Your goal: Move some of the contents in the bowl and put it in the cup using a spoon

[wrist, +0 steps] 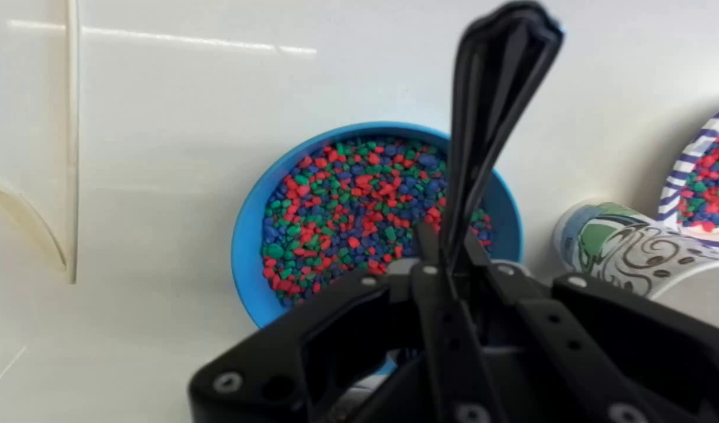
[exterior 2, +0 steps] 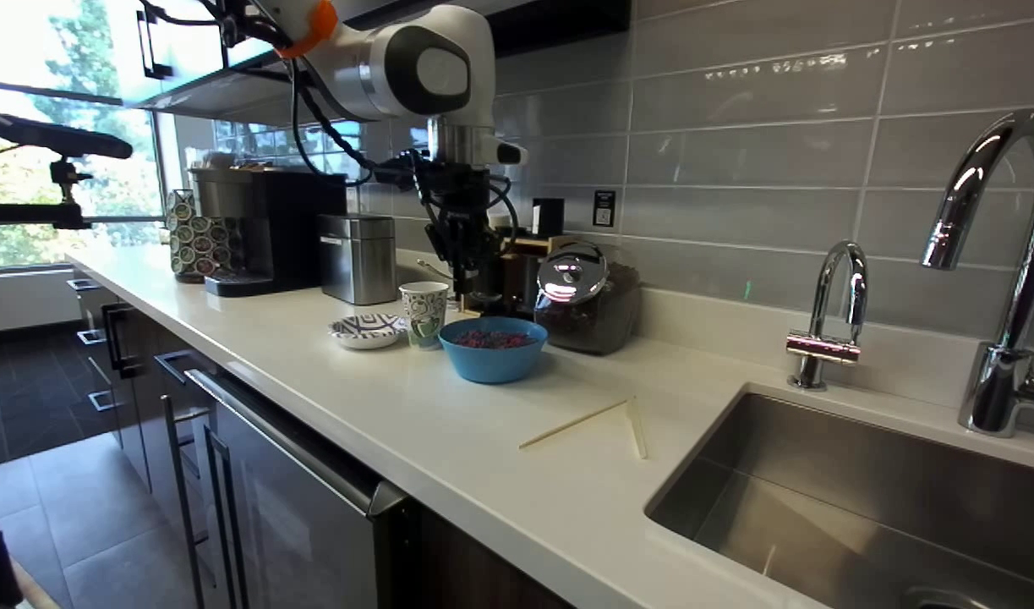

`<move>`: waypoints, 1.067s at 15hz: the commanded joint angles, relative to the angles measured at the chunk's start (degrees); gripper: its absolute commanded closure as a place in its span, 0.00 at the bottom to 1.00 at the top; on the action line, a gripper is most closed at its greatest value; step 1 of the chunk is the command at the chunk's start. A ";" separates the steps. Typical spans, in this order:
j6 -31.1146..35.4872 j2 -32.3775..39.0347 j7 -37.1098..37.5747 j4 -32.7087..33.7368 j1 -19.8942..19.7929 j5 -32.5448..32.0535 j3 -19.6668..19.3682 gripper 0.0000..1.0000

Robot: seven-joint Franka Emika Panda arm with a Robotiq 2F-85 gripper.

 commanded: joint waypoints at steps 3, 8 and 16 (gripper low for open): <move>3.57 7.06 1.85 1.87 -0.71 0.89 -0.98 0.98; 8.09 11.78 2.38 3.69 -0.47 -0.29 -0.67 0.98; 9.05 14.77 1.20 5.85 -0.21 -0.53 -0.15 0.98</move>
